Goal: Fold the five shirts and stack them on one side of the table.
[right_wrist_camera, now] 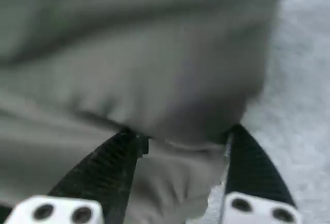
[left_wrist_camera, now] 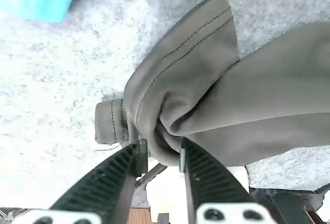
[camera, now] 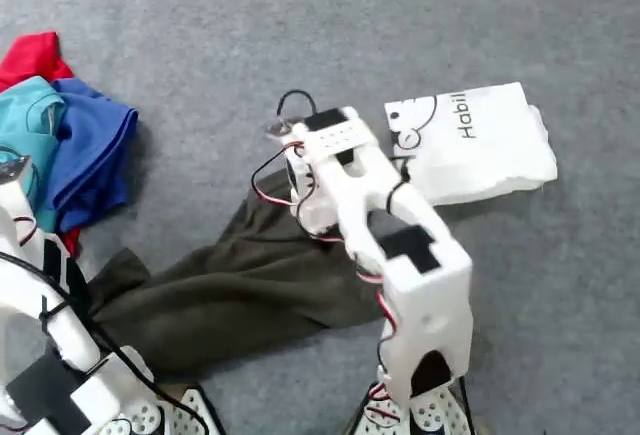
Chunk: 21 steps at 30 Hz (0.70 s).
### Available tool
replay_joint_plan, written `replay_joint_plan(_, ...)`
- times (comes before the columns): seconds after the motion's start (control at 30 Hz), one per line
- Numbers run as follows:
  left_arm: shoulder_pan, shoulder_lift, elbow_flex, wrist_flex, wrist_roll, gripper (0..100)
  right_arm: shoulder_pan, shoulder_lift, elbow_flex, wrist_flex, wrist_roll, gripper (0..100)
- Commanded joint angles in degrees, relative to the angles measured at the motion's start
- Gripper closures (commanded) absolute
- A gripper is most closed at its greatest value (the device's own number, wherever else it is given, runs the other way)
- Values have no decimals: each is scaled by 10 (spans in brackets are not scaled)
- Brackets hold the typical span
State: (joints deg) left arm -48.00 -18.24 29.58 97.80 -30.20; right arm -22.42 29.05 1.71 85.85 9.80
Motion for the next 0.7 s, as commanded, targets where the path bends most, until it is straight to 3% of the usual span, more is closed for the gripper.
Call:
replay_joint_plan(0.0,-13,-20,2,8,-4,870,20,23,-32,-2,-6,956)
replay_joint_plan(0.03,-14,-21,10,8,-4,870,31,21,-32,3,-6,991)
replay_joint_plan(0.1,-20,-24,26,8,-6,870,52,9,-32,30,-4,956)
replay_joint_plan(0.2,-30,-24,38,8,-7,870,87,-22,-32,82,-1,985)
replay_joint_plan(0.43,-32,-24,32,8,-8,870,174,-116,-22,150,104,982)
replay_joint_plan(0.67,-32,-24,32,8,-8,870,216,-116,71,149,185,962)
